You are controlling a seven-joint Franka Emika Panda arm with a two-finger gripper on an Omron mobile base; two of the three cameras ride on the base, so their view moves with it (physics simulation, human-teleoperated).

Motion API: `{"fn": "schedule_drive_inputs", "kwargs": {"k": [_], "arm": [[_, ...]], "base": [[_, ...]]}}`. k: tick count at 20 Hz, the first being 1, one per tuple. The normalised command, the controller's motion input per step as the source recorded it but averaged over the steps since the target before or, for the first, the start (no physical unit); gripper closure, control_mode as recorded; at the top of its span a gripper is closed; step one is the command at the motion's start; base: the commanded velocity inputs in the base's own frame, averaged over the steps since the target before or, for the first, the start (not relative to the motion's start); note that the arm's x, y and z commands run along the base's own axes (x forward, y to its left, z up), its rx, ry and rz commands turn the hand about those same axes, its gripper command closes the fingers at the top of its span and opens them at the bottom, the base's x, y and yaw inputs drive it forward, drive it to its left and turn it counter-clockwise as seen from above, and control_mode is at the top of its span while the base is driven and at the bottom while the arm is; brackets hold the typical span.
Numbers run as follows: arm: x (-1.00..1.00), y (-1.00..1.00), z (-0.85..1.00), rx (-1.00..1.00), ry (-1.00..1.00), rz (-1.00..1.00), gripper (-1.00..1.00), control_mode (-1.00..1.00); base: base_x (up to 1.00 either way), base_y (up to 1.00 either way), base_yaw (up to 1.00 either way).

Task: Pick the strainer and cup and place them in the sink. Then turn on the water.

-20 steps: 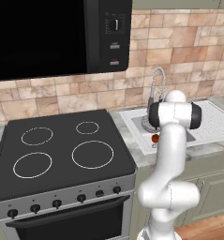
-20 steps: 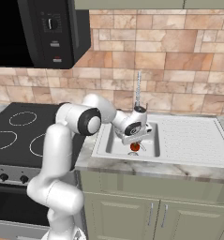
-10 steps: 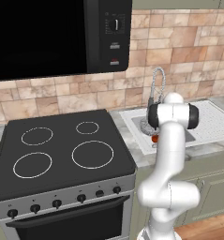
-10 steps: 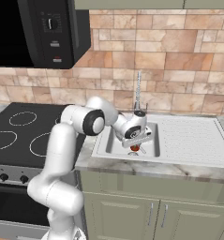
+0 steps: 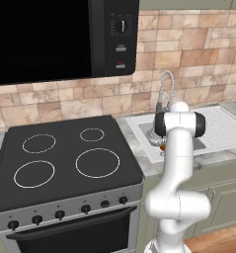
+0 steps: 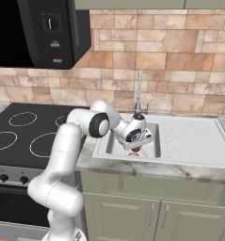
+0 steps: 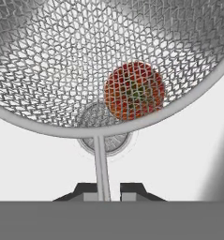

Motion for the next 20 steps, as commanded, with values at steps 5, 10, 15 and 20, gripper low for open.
{"fn": "schedule_drive_inputs", "kwargs": {"k": [5, 10, 15, 20], "arm": [[0.34, 0.0, -0.19, -0.02, 0.01, 0.0, 1.0, -1.0], [0.21, 0.0, -0.08, 0.0, 0.0, 0.0, 1.0, -1.0], [0.03, 0.0, -0.01, 0.0, 0.0, 0.0, 1.0, -1.0], [0.0, 0.0, 0.0, 0.0, 0.0, 0.0, 1.0, -1.0]], "base": [[0.0, 0.0, 0.0], [0.0, 0.0, 0.0], [0.0, 0.0, 0.0], [0.0, 0.0, 0.0]]}}
